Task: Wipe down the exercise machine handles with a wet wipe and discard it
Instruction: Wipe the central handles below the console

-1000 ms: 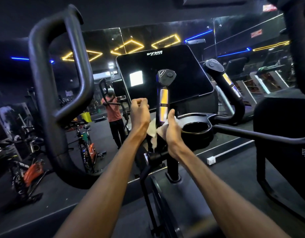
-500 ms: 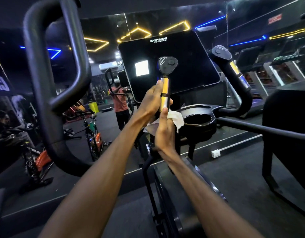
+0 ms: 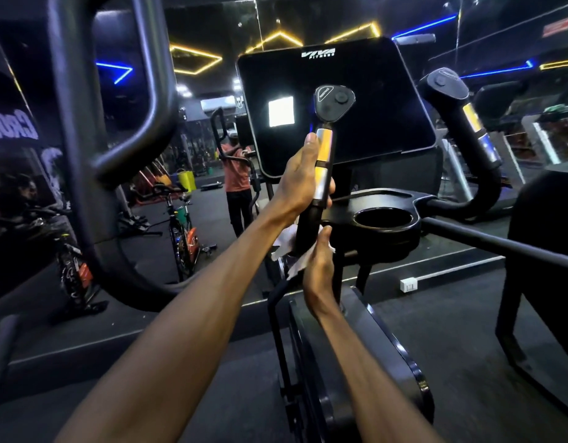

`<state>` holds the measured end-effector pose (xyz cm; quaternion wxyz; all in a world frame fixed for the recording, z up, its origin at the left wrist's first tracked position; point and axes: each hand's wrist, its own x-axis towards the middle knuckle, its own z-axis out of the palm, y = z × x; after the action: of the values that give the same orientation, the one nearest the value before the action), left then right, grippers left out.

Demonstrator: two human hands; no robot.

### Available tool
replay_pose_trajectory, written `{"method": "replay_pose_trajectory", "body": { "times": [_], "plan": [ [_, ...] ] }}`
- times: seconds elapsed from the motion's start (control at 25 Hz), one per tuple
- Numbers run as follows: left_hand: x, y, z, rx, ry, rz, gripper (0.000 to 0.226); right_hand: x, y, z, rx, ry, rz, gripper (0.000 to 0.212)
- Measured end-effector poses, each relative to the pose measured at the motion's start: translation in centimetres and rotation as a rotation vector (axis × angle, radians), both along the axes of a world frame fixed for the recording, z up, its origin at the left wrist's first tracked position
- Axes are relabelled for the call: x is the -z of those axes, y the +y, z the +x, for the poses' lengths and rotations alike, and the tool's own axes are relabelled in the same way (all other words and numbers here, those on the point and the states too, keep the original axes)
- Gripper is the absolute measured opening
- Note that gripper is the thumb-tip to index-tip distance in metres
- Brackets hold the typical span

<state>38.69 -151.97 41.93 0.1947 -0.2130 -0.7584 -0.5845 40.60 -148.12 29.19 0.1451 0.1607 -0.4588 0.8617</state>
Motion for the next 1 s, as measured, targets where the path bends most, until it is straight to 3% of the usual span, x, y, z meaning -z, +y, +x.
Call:
{"method": "replay_pose_trajectory", "body": {
  "times": [0.12,0.28,0.4,0.6,0.68,0.8,0.88,1.0],
  "plan": [
    [0.3,-0.2,-0.2,0.042,0.004,0.049,0.052,0.6,-0.3,-0.2,0.045,-0.024,0.042,0.073],
    [0.7,-0.4,-1.0,0.066,-0.002,0.102,0.057,1.8,-0.6,-1.3,0.166,0.147,0.173,0.054],
    [0.8,-0.4,-1.4,0.085,0.004,0.104,0.057,2.4,-0.3,-3.2,0.193,0.084,0.218,0.058],
    [1.2,-0.6,-1.6,0.136,0.023,0.128,0.053,2.9,-0.8,-1.9,0.184,0.168,0.145,0.041],
    [1.2,-0.5,-1.7,0.133,0.031,0.13,0.05,2.8,-0.9,-2.2,0.215,0.09,0.209,0.039],
    [1.1,-0.5,-1.4,0.122,0.036,0.123,0.05,3.5,-1.1,-2.1,0.213,-0.189,0.367,0.024],
    [1.2,-0.6,-1.3,0.113,0.036,0.102,0.053,2.4,-1.3,-1.3,0.13,-0.317,0.223,0.032],
    [1.0,-0.7,-0.8,0.051,0.009,0.04,0.055,-1.0,-0.8,-0.6,-0.187,-0.513,-0.283,0.036]
  ]
}}
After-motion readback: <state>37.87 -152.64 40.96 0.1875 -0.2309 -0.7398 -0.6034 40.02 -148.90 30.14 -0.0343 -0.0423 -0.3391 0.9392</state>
